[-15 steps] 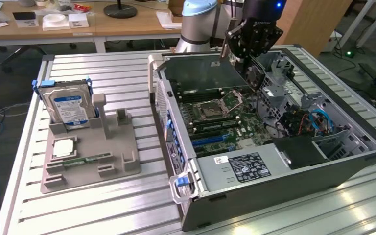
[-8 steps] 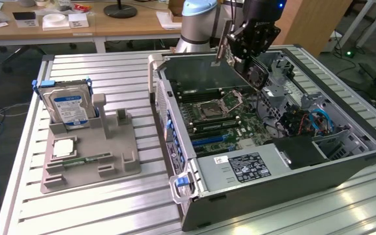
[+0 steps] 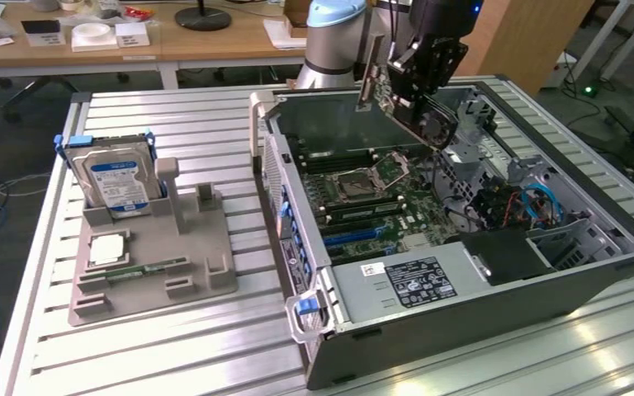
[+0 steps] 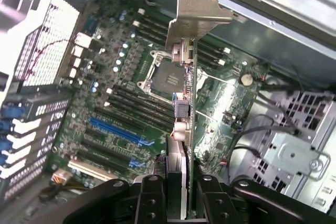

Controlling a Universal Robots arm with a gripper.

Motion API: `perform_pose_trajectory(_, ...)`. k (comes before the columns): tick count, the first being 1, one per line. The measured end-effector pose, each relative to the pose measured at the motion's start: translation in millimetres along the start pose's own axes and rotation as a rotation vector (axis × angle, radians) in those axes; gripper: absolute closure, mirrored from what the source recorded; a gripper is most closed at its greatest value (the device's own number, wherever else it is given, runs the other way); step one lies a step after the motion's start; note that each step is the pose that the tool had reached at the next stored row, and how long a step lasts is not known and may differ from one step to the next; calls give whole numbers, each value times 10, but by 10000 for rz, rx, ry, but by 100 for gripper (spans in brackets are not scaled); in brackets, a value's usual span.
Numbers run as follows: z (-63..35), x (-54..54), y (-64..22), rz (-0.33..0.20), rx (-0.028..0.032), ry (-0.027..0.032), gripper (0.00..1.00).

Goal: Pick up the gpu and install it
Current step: 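Insert the gpu into the slot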

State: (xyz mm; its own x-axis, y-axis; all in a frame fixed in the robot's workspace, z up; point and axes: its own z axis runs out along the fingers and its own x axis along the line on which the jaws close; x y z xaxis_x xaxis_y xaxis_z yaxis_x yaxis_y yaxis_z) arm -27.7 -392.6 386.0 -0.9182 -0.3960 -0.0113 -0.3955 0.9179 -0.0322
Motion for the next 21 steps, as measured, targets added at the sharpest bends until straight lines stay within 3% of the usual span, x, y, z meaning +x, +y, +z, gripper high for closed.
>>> perform_pose_trajectory(21, 24, 0, 1, -3811, -25, -115, 73)
